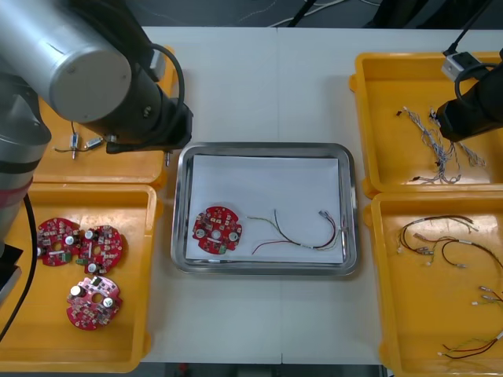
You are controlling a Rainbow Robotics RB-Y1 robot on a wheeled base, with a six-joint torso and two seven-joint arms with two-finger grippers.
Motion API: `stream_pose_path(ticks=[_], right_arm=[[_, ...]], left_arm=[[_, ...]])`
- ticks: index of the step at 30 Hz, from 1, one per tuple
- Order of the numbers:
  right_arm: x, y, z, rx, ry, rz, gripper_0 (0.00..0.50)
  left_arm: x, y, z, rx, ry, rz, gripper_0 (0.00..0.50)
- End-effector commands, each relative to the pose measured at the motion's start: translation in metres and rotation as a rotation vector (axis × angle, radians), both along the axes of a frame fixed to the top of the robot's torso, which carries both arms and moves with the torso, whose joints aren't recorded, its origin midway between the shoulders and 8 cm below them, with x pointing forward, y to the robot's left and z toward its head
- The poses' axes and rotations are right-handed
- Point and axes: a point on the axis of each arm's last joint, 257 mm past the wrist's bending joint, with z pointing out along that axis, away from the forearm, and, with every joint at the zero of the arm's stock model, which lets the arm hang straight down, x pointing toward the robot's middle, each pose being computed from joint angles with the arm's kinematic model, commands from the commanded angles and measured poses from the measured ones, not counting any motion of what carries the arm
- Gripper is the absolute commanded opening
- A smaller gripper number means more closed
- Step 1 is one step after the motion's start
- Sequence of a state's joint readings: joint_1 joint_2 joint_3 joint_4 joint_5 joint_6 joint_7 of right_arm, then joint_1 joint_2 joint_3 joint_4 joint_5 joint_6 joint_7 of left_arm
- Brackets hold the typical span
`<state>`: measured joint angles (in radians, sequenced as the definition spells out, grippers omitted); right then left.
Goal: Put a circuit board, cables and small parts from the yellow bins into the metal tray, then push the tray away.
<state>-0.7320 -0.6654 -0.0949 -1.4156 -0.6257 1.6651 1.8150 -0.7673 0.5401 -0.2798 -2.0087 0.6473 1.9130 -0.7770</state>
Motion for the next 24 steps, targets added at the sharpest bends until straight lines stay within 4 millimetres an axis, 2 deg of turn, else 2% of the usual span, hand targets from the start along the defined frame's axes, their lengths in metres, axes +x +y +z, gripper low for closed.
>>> stream_pose_path(ticks=[1, 8, 17, 24], right_arm=[[0.005, 0.001, 0.051, -0.020, -0.099, 0.046, 0.000], [-0.002, 0.010, 0.065, -0.037, -0.117, 0.072, 0.000], [-0.016, 0.021, 0.084, -0.091, -0.133, 0.123, 0.000], [-0.028, 0.031, 0.096, -0.119, -0.145, 0.163, 0.000]], left_arm=[[-0.019, -0.022, -0.024, 0.027, 0.029, -0.009, 0.000], [-0.024, -0.034, -0.053, 0.062, 0.026, -0.039, 0.000], [-0.015, -0.053, -0.068, 0.038, 0.013, -0.070, 0.000], [-0.005, -0.060, -0.081, 0.042, 0.006, -0.081, 0.000]])
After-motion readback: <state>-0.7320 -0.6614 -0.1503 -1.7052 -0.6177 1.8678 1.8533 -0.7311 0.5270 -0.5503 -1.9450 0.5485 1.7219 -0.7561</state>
